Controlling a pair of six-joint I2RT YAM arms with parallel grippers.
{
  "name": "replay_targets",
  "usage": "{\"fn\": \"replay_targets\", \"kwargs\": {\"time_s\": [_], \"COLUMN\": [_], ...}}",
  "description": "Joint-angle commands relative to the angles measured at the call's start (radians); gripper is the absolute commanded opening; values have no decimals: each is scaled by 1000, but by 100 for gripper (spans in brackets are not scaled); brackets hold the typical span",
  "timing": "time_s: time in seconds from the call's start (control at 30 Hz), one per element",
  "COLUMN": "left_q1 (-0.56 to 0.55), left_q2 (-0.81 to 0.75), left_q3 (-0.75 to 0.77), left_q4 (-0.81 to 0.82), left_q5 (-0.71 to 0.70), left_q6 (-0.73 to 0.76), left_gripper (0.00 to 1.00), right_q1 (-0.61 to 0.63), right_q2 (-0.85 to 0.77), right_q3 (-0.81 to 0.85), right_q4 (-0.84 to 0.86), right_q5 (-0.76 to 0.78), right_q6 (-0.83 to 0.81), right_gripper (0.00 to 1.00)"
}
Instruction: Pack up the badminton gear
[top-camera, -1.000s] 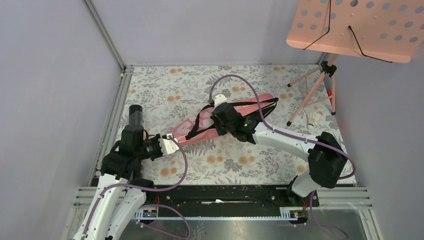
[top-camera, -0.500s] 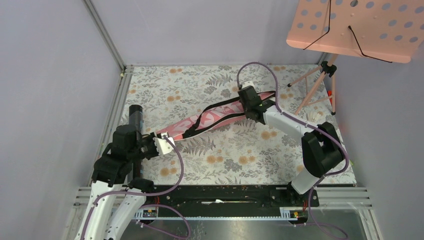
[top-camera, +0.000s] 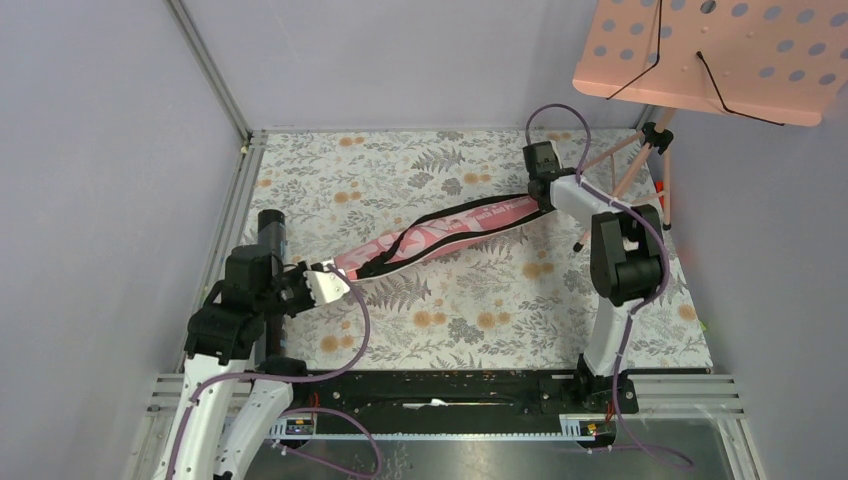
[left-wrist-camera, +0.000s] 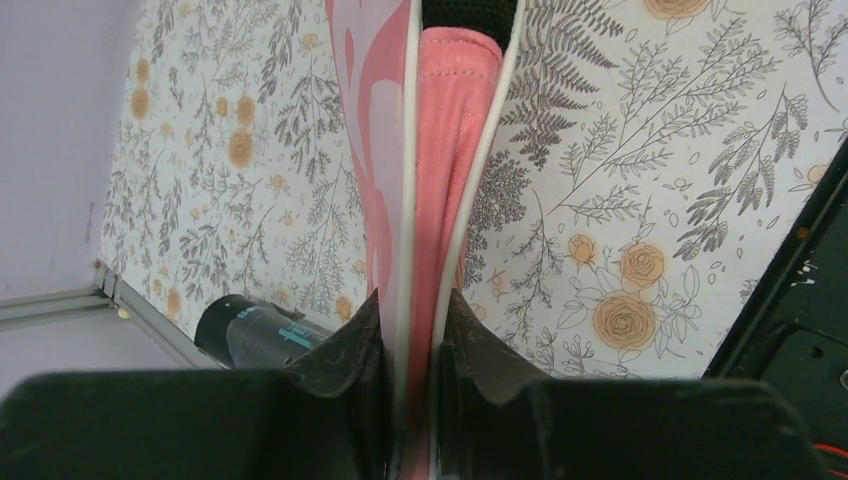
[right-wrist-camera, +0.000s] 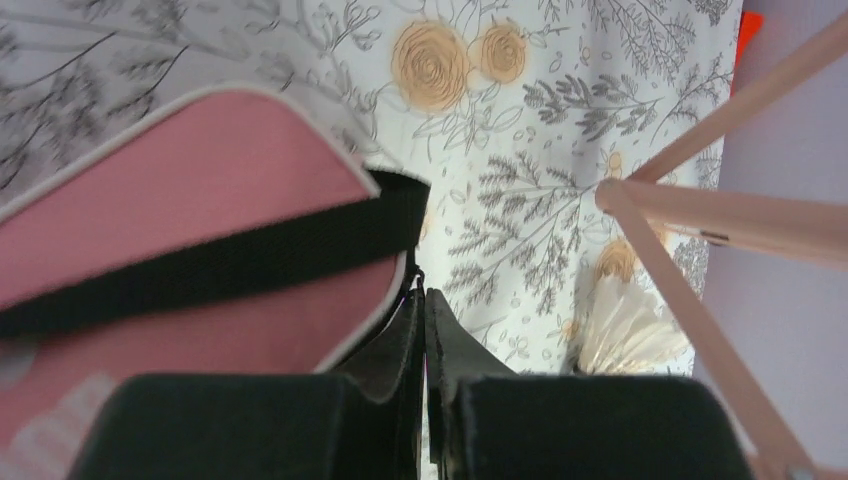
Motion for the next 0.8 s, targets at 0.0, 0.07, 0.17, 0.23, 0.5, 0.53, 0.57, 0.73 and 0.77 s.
{"fn": "replay_targets", "kwargs": {"time_s": [0.0, 0.07, 0.17, 0.23, 0.5, 0.53, 0.57, 0.73, 0.77], "left_q1": [56, 70, 88, 102, 133, 133, 133, 133, 133], "left_q2": [15, 18, 23, 25, 11, 9, 9, 13, 12], "left_q3": [44, 52, 53, 40, 7, 8, 8, 3, -9], "left_q4": [-23, -38, -63, -74, -110, -117, -118, -131, -129], "left_q5": [-151, -150, -146, -146, -152, -145, -143, -90, -70], "left_q6": [65, 75, 95, 116, 168, 171, 173, 189, 202], "left_gripper": [0, 0, 0, 0, 0, 0, 0, 0, 0], "right_q1": [-88, -97, -101, -102, -223, -241, -260, -265, -265], "right_q2": [103, 152, 199, 216, 279, 277, 275, 245, 220], "right_q3": [132, 185, 234, 218, 176, 179, 186, 161, 136], "right_q4": [35, 21, 32, 122, 447, 452, 449, 478, 490], "right_q5": [173, 200, 184, 171, -18, -60, -88, -177, -213], "right_q6": [-97, -122, -199, -318, -624, -597, -579, -561, -551], "right_gripper": [0, 0, 0, 0, 0, 0, 0, 0, 0]}}
